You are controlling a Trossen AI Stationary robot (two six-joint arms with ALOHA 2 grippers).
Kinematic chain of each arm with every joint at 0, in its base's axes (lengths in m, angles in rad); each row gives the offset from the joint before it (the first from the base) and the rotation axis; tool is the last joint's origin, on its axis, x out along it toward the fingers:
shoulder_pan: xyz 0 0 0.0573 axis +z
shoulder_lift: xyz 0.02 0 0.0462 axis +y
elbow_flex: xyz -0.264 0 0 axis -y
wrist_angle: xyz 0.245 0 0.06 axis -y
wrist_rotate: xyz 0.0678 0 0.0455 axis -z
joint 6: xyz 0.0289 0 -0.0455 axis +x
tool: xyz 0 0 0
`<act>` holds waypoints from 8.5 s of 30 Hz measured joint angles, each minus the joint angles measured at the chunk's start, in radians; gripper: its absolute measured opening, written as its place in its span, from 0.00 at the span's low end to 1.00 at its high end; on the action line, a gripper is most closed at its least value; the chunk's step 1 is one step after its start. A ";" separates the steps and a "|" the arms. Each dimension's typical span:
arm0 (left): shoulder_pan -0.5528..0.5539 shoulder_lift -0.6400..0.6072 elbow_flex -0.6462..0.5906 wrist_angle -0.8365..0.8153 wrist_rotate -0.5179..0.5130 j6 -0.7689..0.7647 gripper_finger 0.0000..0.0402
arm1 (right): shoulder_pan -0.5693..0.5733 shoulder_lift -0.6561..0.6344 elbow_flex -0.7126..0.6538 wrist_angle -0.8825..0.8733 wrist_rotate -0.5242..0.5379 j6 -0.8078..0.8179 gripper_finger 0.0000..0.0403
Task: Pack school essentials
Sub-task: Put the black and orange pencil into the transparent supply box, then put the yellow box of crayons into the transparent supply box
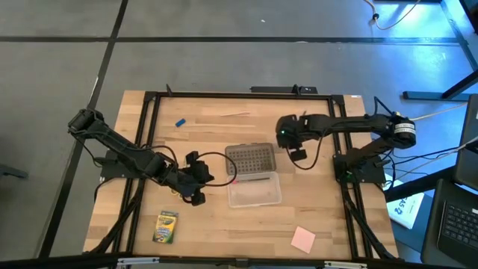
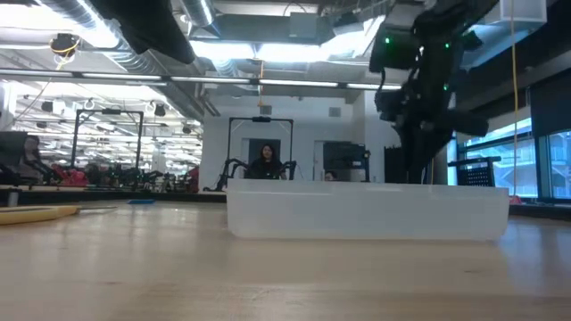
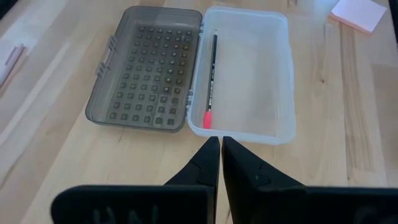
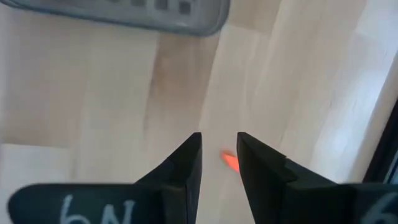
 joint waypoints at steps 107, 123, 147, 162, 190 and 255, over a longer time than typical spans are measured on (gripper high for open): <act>0.091 0.000 0.000 -0.004 -0.002 0.053 0.03 | -0.247 0.177 -0.110 0.171 -0.093 -0.209 0.06; 0.091 0.000 0.000 -0.004 -0.002 0.053 0.03 | -0.099 0.179 0.148 -0.108 -0.039 0.107 0.05; -0.018 -0.017 0.000 -0.005 0.055 0.083 0.03 | 0.456 0.264 0.494 -0.068 0.022 0.586 0.06; -0.037 -0.017 0.000 -0.003 0.056 0.055 0.03 | 0.547 0.566 0.852 -0.093 -0.008 0.715 0.06; -0.096 -0.017 0.000 -0.012 0.058 0.051 0.03 | 0.465 0.698 0.842 -0.079 -0.046 0.713 0.07; -0.451 -0.025 0.000 -0.298 0.298 -1.360 0.03 | 0.521 0.519 0.853 0.033 -0.259 0.286 0.23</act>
